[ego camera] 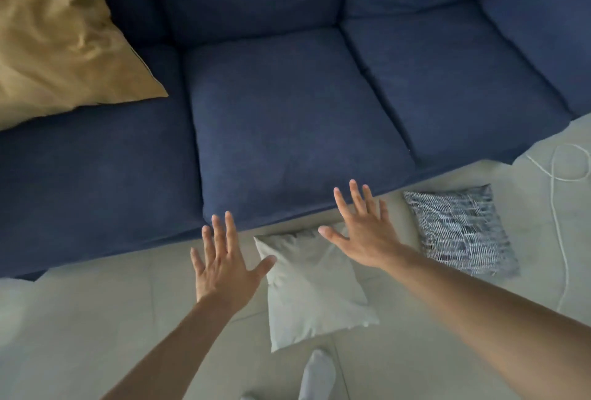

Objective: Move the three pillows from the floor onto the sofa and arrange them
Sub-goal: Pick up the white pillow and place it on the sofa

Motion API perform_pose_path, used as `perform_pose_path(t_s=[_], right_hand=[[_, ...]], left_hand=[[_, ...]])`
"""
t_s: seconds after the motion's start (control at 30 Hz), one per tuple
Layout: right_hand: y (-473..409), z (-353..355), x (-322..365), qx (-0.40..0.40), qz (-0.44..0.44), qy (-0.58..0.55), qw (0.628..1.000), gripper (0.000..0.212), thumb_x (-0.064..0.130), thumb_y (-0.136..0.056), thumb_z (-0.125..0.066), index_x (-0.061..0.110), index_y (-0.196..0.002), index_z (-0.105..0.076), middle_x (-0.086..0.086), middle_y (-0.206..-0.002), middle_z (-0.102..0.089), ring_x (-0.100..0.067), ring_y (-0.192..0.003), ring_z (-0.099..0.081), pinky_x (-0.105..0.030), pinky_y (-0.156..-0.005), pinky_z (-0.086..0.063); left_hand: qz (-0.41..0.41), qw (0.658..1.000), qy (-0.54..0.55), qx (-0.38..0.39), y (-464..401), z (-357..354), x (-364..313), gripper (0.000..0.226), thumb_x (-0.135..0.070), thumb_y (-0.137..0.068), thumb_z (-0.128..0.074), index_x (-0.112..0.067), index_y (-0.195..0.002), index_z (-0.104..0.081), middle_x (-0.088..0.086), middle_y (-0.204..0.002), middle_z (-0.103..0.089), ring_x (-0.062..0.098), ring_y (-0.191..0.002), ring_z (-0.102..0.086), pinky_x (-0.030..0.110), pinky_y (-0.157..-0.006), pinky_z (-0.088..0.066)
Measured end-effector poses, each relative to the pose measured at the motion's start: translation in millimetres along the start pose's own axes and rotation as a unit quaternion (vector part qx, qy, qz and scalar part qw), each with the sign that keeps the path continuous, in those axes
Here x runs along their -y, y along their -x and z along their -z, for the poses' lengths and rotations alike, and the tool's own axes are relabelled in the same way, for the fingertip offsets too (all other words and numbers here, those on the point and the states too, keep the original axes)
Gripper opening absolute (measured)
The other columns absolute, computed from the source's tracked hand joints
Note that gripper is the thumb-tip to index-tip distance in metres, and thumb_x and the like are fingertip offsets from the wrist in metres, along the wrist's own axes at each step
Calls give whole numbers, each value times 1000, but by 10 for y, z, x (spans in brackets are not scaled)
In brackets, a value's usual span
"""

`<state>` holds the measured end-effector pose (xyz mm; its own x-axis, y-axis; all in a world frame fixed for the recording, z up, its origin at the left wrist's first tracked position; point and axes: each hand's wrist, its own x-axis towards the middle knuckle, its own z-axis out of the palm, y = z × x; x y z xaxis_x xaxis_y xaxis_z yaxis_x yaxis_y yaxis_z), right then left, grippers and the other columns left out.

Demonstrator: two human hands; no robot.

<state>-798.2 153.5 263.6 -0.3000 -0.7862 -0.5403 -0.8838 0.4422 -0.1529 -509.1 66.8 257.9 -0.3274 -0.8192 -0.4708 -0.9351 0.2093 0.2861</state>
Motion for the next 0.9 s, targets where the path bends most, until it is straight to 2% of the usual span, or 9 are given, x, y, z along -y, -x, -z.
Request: perform_pose_path(t_s=[0.27,0.47,0.57,0.67,0.73,0.8,0.9], right_hand=[[82,-1139,-566,89,-29,1,996,100,90,-97,-16,36,-167,31,-5,-173,42,-33,-165,30,-62,-135,8],[-115,-2346,-954,132,-40,-21,990,105,94,-94,-20,39,-164,36,-7,-176,38,-35,-168,22,-62,-135,2],[-319,-2833,-1092,163,-38,-30,986,109,95,-92,-27,41,-164,35,-8,-177,36,-38,-168,17,-64,-135,-2],[-619,-3216,-1198,184,-44,-61,980,114,96,-88,-36,47,-164,33,-8,-177,35,-40,-169,13,-67,-133,-7],[-793,-3382,-1246,186,-58,-114,974,119,96,-86,-48,51,-164,30,-8,-179,31,-41,-170,5,-68,-132,-14],[-927,-3509,-1284,190,-70,-189,961,124,90,-84,-62,54,-164,25,-9,-180,28,-43,-169,-7,-61,-134,-22],[-1035,-3622,-1315,198,-71,-253,944,133,87,-78,-74,55,-165,22,-15,-183,12,-41,-168,-19,-47,-135,-25]], left_hand=[[27,993,-20,111,66,-1229,180,130,-101,-78,-31,-30,-159,42,6,-172,38,30,-164,23,57,-134,2],[49,986,36,153,-252,-2271,434,137,-93,-80,-55,-33,-155,43,8,-176,30,32,-166,18,55,-135,-2],[58,982,66,169,-467,-2737,534,141,-88,-78,-64,-32,-162,35,10,-177,26,33,-166,14,56,-134,-4],[62,976,86,192,-741,-3158,645,144,-86,-76,-69,-37,-161,35,12,-178,24,33,-167,11,59,-133,-7],[72,968,105,215,-911,-3380,725,147,-89,-70,-72,-42,-160,35,13,-179,19,33,-168,4,60,-132,-12],[74,954,167,238,-1033,-3532,785,152,-90,-63,-75,-47,-159,33,10,-181,2,34,-166,-14,54,-130,-24],[94,926,246,271,-1101,-3640,849,149,-63,-76,-89,-46,-160,33,0,-175,-28,35,-154,-42,40,-119,-38]])
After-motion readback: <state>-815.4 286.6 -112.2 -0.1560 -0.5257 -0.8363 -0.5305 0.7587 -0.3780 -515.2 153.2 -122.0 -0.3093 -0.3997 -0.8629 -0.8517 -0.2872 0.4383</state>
